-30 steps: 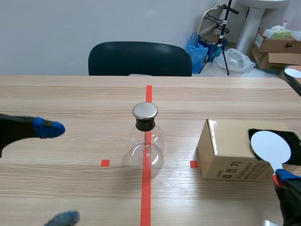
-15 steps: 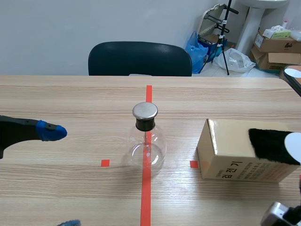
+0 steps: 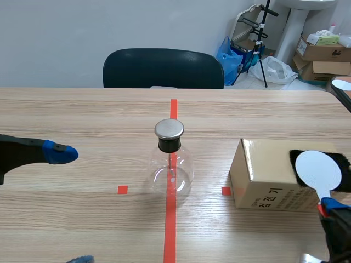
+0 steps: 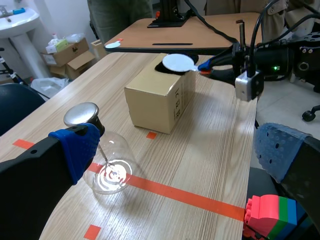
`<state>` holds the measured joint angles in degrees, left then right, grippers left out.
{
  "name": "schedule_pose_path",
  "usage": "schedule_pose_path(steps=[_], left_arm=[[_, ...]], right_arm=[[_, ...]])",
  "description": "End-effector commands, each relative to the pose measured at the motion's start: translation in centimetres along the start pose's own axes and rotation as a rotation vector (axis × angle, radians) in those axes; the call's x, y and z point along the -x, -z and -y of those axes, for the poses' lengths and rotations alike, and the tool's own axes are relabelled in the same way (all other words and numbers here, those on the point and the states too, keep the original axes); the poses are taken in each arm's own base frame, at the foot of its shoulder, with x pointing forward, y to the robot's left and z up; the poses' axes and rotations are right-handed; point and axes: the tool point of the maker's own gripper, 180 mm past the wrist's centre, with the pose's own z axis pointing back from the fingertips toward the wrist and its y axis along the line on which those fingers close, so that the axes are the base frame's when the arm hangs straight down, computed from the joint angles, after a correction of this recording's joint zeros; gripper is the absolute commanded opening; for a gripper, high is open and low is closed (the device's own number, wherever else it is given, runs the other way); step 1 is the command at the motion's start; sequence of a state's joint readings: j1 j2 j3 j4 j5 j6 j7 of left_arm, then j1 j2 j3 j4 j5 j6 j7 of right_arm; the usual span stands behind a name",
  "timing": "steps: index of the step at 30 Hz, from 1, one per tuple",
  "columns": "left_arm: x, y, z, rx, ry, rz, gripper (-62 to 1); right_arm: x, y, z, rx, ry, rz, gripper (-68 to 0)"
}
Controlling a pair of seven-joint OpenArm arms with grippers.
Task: Do the electroscope experiment
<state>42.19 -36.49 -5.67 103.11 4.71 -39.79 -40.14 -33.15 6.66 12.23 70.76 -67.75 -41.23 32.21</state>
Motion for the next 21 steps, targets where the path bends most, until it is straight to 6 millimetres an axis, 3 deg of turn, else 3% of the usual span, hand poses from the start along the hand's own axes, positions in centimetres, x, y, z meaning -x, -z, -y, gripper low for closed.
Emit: schedule_pose_path(steps=[1,3,7,8,12,17,18,21], left_arm=[[-0.4,0.0,-0.2,-0.009,-0.006,0.020,1.4],[-0.4,0.0,-0.2,-0.009,-0.006,0.020,1.4],[-0.4,0.0,-0.2,-0.009,-0.006,0.020,1.4],[-0.4,0.0,-0.2,-0.009,-0.006,0.020,1.4],[-0.4,0.0,-0.2,-0.009,-0.006,0.020,1.4],[-0.4,0.0,-0.2,-0.009,-0.005,0.020,1.4],[-0.4,0.0,-0.2,-0.009,-0.005,0.020,1.4],[-0.4,0.0,-0.2,-0.009,-0.005,0.020,1.4]], right_arm=[[2.9,-0.2,0.4,0.011,0.007,-0.148,-66.5],[3.5,-0.3,0.3,0.007,0.003,-0.172,-66.5],[-0.6,0.0,0.4,0.009,-0.001,0.057,-66.5],[-0.5,0.0,0.5,0.017,-0.003,0.046,-66.5],[3.4,-0.4,0.8,0.032,0.007,-0.168,-66.5],[-1.4,0.0,0.7,0.031,0.003,0.080,-66.5],[-1.2,0.0,0.7,0.033,0.009,0.060,-66.5],[2.3,-0.5,0.6,0.036,0.021,-0.147,-66.5]])
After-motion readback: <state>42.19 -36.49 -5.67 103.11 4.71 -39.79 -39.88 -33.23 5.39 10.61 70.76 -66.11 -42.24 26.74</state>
